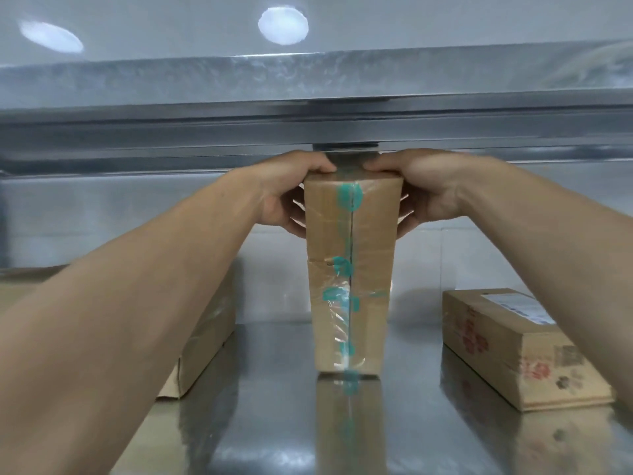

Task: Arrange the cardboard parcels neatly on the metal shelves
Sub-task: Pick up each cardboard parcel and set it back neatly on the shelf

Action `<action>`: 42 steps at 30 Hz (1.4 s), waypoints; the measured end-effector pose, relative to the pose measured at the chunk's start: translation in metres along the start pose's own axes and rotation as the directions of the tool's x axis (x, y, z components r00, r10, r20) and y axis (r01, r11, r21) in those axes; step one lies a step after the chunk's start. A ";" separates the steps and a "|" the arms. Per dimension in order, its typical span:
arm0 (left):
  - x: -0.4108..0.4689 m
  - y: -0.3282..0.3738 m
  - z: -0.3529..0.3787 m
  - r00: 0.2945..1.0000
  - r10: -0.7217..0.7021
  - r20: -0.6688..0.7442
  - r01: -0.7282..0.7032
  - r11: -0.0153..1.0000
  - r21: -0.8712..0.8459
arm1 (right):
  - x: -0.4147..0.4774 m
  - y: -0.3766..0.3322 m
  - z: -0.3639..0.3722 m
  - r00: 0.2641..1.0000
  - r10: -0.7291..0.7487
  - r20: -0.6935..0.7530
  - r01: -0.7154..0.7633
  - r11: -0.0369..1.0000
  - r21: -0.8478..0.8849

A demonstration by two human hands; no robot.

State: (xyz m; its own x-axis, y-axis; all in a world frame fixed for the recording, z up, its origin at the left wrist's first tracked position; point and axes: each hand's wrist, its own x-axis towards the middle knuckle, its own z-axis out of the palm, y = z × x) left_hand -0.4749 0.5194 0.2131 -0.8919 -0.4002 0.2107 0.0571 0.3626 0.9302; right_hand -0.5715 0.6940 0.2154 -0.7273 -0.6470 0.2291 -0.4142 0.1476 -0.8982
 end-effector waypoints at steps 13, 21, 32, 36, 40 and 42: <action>-0.015 -0.081 0.012 0.975 0.204 -0.090 -0.214 0.969 -0.126 | -0.006 0.065 0.035 0.971 -0.227 0.070 0.219 0.970 0.105; -0.034 -0.135 0.024 0.940 0.337 -0.061 -0.342 0.925 -0.166 | -0.028 0.120 0.061 0.927 -0.374 0.005 0.367 0.914 0.174; -0.053 -0.183 0.030 0.981 0.193 -0.004 -0.178 0.897 -0.406 | -0.036 0.174 0.083 0.987 -0.147 -0.070 0.163 0.867 0.472; -0.054 -0.180 0.027 0.990 0.144 -0.002 -0.132 0.901 -0.413 | -0.031 0.175 0.081 0.998 -0.054 -0.045 0.068 0.889 0.453; -0.051 -0.174 0.025 0.996 0.094 0.007 -0.085 0.927 -0.367 | -0.028 0.175 0.081 1.000 -0.008 -0.022 0.017 0.908 0.419; -0.051 -0.172 0.025 0.997 0.071 -0.009 -0.070 0.933 -0.352 | -0.029 0.175 0.083 1.000 0.005 -0.022 0.005 0.909 0.416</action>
State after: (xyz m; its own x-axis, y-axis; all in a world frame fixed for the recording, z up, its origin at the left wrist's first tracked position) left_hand -0.4506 0.4987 0.0346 -0.8814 -0.3813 0.2789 0.2734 0.0696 0.9594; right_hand -0.5778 0.6765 0.0211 -0.7410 -0.6299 0.2328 -0.1524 -0.1799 -0.9718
